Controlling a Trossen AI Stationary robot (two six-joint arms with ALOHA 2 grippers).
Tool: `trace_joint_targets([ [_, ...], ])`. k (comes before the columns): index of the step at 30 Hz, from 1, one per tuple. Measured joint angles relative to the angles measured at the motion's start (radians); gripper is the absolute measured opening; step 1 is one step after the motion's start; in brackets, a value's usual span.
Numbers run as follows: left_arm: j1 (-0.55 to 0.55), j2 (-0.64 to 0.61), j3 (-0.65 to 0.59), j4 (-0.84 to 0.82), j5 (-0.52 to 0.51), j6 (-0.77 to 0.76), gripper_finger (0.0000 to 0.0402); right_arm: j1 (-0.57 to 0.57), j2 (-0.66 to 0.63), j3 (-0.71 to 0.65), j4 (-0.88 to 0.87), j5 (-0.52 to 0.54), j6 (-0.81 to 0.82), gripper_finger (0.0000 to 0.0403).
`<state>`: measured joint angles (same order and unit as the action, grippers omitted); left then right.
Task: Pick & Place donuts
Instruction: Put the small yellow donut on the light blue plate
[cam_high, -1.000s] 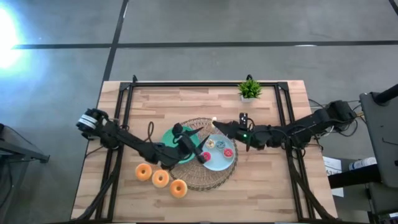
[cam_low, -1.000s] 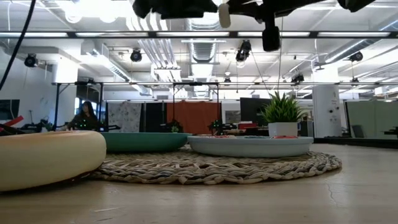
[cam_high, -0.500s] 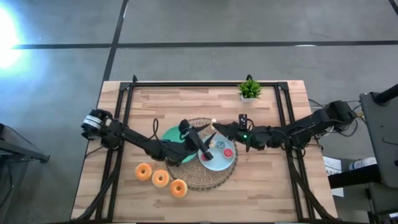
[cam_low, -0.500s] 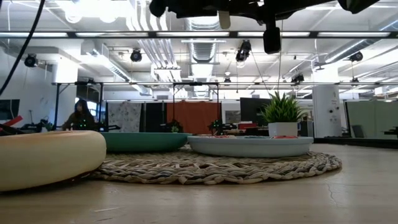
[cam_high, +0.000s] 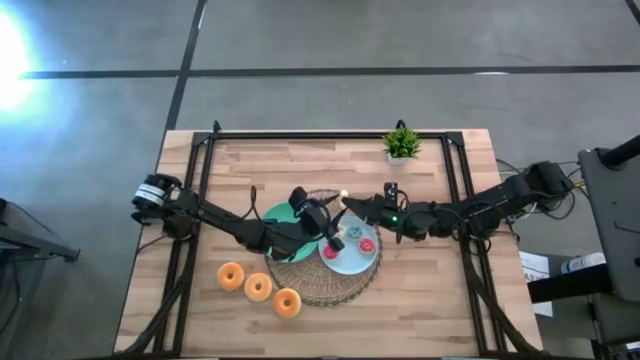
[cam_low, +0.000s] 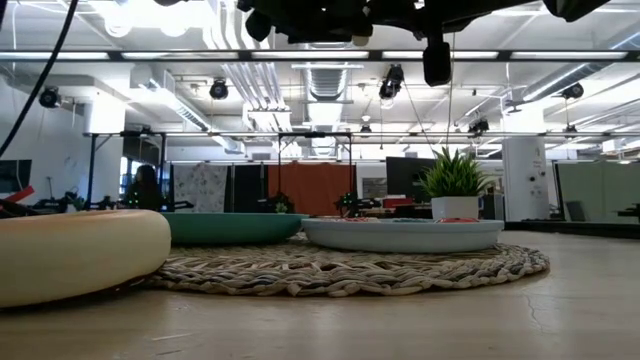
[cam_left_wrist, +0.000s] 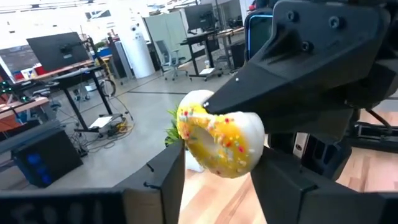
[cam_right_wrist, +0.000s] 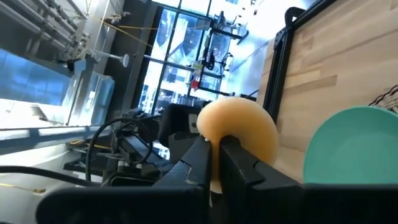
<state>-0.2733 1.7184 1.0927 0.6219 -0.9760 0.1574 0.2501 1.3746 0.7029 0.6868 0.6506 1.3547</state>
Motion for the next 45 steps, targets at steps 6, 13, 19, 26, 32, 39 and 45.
trace_joint_targets([
  [6, 0.002, 0.000, 0.001, -0.044, -0.003, -0.001, 0.0078, 0.000, -0.006, 0.000, -0.002, -0.014, -0.025, 0.0069],
  [13, 0.001, 0.000, 0.002, -0.084, -0.005, -0.001, 0.0006, 0.000, -0.017, 0.000, -0.011, -0.086, -0.047, 0.0160],
  [19, -0.003, 0.000, 0.001, -0.187, -0.058, -0.001, 0.0003, 0.002, -0.147, 0.000, -0.295, -0.283, -0.036, 0.0202],
  [26, -0.047, -0.002, 0.000, -0.496, 0.048, -0.009, 0.0002, 0.043, -0.396, 0.007, -0.693, -0.252, -0.018, 0.0208],
  [32, -0.111, 0.034, -0.002, -0.627, 0.304, 0.065, 0.0002, 0.069, -0.568, 0.010, -0.876, -0.067, -0.013, 0.0208],
  [39, -0.113, 0.143, 0.044, -0.610, 0.417, 0.262, 0.0002, 0.070, -0.573, 0.010, -0.900, -0.055, -0.026, 0.0208],
  [45, -0.087, 0.236, 0.170, -0.659, 0.437, 0.360, 0.0002, 0.071, -0.522, 0.010, -0.890, -0.080, -0.015, 0.0208],
])
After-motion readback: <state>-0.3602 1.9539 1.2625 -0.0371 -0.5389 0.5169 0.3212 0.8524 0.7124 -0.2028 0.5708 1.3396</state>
